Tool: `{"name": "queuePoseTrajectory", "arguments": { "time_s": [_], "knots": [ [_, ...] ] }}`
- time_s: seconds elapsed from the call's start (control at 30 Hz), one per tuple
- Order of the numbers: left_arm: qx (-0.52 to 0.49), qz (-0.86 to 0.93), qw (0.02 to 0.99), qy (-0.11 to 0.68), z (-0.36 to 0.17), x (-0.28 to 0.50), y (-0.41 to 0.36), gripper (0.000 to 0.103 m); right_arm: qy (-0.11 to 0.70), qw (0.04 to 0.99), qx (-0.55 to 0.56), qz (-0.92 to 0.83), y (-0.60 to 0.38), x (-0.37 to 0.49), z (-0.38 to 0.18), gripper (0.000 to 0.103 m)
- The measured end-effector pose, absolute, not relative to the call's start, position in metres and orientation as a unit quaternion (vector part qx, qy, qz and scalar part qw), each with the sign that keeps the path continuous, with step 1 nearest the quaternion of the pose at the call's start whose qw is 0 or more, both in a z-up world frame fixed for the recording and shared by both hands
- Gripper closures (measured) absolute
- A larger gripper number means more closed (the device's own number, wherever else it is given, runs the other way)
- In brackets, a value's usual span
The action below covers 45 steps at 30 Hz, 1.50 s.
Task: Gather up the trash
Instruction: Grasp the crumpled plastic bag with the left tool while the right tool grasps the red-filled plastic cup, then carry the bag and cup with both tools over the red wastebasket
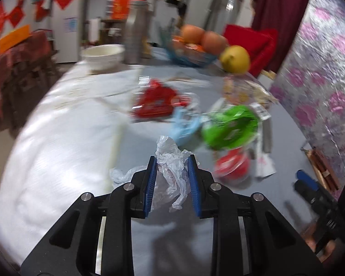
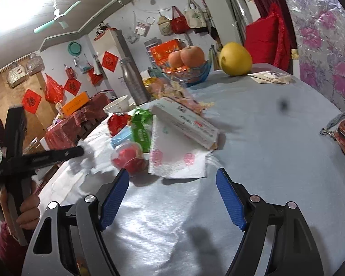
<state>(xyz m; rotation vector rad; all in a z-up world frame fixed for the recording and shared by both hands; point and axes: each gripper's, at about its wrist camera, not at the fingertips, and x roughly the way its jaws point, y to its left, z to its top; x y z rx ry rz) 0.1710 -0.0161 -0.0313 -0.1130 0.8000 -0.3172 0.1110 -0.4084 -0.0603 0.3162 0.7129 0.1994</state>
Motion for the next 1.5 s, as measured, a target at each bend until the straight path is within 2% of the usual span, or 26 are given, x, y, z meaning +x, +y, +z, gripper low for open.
{"name": "queuePoseTrajectory", "arguments": {
  "time_s": [0.27, 0.73, 0.77, 0.8, 0.87, 1.5],
  "knots": [
    [-0.102, -0.119, 0.907, 0.391, -0.045, 0.144, 0.045, 0.075, 0.362, 0.909, 0.137, 0.151, -0.367, 0.112, -0.063, 0.029],
    [-0.096, -0.106, 0.911, 0.386, -0.055, 0.142, 0.055, 0.075, 0.421, 0.876, 0.153, 0.178, -0.312, 0.176, -0.071, 0.029],
    [-0.094, -0.105, 0.912, 0.385, -0.056, 0.141, 0.054, 0.075, 0.429, 0.873, 0.155, 0.173, -0.309, 0.178, -0.075, 0.038],
    [-0.093, -0.105, 0.912, 0.386, -0.056, 0.141, 0.055, 0.075, 0.438, 0.869, 0.154, 0.17, -0.305, 0.179, -0.08, 0.053],
    [-0.095, -0.107, 0.912, 0.386, -0.056, 0.139, 0.057, 0.075, 0.443, 0.864, 0.159, 0.181, -0.304, 0.176, -0.085, 0.072],
    [-0.106, -0.081, 0.929, 0.346, -0.02, 0.1, 0.089, 0.075, 0.39, 0.88, 0.155, 0.224, -0.306, 0.14, -0.043, 0.073]
  ]
}}
